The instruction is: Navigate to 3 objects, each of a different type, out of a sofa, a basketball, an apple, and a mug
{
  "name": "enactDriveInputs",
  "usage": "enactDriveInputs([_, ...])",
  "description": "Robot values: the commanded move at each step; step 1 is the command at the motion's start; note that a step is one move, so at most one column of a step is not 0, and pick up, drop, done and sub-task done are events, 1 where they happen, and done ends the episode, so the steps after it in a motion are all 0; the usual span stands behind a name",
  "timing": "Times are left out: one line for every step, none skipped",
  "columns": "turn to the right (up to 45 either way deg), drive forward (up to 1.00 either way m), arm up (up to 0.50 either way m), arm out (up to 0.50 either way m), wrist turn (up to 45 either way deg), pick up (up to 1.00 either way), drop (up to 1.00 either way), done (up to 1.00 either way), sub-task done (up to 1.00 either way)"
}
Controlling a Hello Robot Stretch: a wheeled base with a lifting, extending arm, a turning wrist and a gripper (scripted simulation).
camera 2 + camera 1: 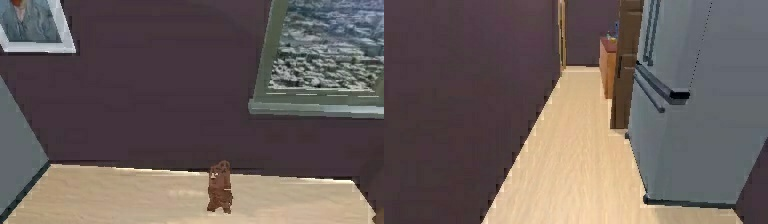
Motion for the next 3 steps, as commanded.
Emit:
enactDriveInputs([0.0,1.00,0.00,0.00,0.0,0.00,0.00,0.00,0.00])
enactDriveInputs([0.0,1.00,0.00,0.00,0.0,0.00,0.00,0.00,0.00])
enactDriveInputs([0.0,0.40,0.00,0.00,0.0,0.00,0.00,0.00,0.00])
